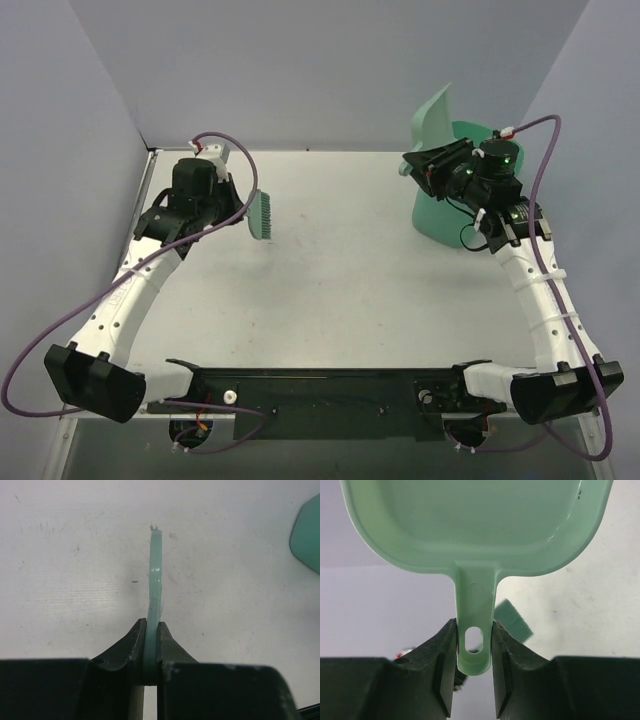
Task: Sweep away the paper scraps from the table
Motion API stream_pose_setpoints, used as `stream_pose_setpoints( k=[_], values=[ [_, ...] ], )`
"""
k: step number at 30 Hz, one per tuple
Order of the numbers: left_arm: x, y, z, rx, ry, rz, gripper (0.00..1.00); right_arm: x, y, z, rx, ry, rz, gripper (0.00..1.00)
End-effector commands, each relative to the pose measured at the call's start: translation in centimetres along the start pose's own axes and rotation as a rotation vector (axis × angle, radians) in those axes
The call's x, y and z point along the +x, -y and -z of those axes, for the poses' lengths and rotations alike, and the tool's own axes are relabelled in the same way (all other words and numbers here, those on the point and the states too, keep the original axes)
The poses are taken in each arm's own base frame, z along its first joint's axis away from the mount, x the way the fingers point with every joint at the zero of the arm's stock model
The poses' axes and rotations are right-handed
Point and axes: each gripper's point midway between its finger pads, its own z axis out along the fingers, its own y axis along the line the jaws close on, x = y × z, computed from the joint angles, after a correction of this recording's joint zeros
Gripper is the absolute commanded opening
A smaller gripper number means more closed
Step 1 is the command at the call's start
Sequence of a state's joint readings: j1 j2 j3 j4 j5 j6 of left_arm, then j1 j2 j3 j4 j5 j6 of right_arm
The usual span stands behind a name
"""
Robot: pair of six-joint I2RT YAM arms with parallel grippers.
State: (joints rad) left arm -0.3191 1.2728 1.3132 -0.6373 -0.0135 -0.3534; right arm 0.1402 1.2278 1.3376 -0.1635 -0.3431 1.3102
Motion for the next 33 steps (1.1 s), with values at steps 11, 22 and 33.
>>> stream_pose_setpoints(
  k=[11,22,33],
  values=[
    [-3.9,-2.3,6.8,-0.121,0.189,0.060,0.00,13.0,11.6,0.1,0.422,-0.257,0.890,0.00],
    [-2.4,-5.1,7.3,-0.217,0.179,0.102,0.00,22.3,23.1,-3.9,0.673,-0.470,1.241,0.00],
    [-2.2,-4.3,5.1,-0.187,0.120,0.151,0.00,25.4,25.1,-5.1,0.671,-0.545,1.313,0.39]
  ],
)
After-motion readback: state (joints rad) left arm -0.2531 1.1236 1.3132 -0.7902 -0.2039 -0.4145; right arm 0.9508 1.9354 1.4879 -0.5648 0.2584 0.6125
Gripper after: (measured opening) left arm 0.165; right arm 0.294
